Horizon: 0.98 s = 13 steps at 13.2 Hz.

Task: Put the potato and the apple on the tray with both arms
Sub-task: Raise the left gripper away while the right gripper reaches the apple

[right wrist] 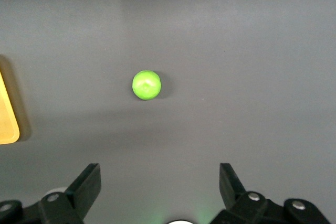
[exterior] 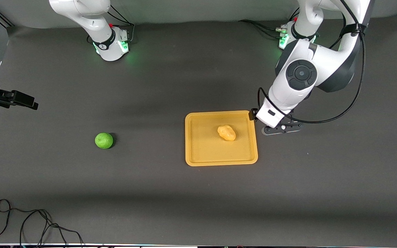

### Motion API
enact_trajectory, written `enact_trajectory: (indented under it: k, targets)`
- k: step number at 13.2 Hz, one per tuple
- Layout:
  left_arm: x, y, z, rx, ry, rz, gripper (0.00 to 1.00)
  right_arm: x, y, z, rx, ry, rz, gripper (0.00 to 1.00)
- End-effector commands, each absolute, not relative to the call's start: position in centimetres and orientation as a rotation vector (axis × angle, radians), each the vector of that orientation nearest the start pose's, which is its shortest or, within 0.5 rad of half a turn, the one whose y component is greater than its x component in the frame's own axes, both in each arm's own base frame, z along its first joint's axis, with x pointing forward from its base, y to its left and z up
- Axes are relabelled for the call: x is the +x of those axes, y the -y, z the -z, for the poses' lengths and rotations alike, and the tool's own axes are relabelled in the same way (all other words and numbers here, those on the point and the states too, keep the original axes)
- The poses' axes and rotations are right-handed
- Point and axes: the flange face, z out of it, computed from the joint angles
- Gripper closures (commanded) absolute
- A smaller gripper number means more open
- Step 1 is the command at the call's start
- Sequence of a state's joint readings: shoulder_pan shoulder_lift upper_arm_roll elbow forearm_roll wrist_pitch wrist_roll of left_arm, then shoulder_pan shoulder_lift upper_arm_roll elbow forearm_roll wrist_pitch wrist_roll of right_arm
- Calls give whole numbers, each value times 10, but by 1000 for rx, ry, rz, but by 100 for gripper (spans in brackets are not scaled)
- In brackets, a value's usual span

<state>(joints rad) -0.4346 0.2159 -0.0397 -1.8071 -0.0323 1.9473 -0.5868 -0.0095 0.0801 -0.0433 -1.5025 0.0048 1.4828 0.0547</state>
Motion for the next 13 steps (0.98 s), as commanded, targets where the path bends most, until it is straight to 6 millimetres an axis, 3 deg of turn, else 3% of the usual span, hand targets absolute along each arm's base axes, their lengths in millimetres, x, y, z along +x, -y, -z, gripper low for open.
enact_trajectory:
  k: [1,3,7,10,13]
  targets:
    - [534,282,-413,-3134,172,-165,8,567,27,-607,-3133,-151,-142,0]
    - [534,279,-416,-3132,158,-168,8,572,27,-596,-3134,-152,-132,0]
    - [534,278,-417,-3133,153,-168,8,589,41,-551,-3136,-100,-33,0]
    - [538,244,-443,-3131,132,-172,8,595,22,-520,-3103,-115,-28,0]
    - [540,202,-473,-3131,58,-177,10,593,-2,-462,-3088,-81,30,0]
